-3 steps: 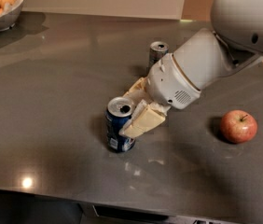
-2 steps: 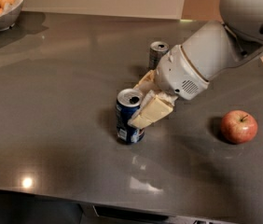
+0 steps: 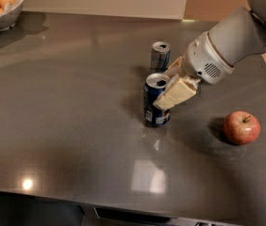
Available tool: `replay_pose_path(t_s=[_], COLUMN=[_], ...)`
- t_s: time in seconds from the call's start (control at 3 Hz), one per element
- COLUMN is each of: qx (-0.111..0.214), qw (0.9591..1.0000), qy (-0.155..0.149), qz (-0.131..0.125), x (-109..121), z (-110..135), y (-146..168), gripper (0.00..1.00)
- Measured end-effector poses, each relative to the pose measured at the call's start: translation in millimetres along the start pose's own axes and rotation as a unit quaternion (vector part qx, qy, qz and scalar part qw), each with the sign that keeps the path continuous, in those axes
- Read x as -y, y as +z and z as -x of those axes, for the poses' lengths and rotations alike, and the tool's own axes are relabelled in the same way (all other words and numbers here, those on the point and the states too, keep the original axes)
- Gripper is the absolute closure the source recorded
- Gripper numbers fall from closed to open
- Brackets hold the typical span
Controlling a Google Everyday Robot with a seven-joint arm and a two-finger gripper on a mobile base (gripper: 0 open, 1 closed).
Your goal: Move pepsi can near redbull can
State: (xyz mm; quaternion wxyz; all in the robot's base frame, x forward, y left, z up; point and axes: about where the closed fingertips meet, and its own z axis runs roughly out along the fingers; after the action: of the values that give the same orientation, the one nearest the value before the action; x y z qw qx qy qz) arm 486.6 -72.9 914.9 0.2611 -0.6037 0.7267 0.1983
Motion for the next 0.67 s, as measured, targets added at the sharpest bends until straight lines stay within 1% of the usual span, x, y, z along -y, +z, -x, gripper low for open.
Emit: replay_pose_path(t_s=[0.33, 0.67], qx=[-0.016, -0.022], qw=[0.9991, 0.9975], qy=[0.029, 0.051], qz=[-0.025, -0.044], x=[24.5, 49.0], z=[-18.9, -34.9], y=[-8.1, -9.6], gripper=[1.00, 1.00])
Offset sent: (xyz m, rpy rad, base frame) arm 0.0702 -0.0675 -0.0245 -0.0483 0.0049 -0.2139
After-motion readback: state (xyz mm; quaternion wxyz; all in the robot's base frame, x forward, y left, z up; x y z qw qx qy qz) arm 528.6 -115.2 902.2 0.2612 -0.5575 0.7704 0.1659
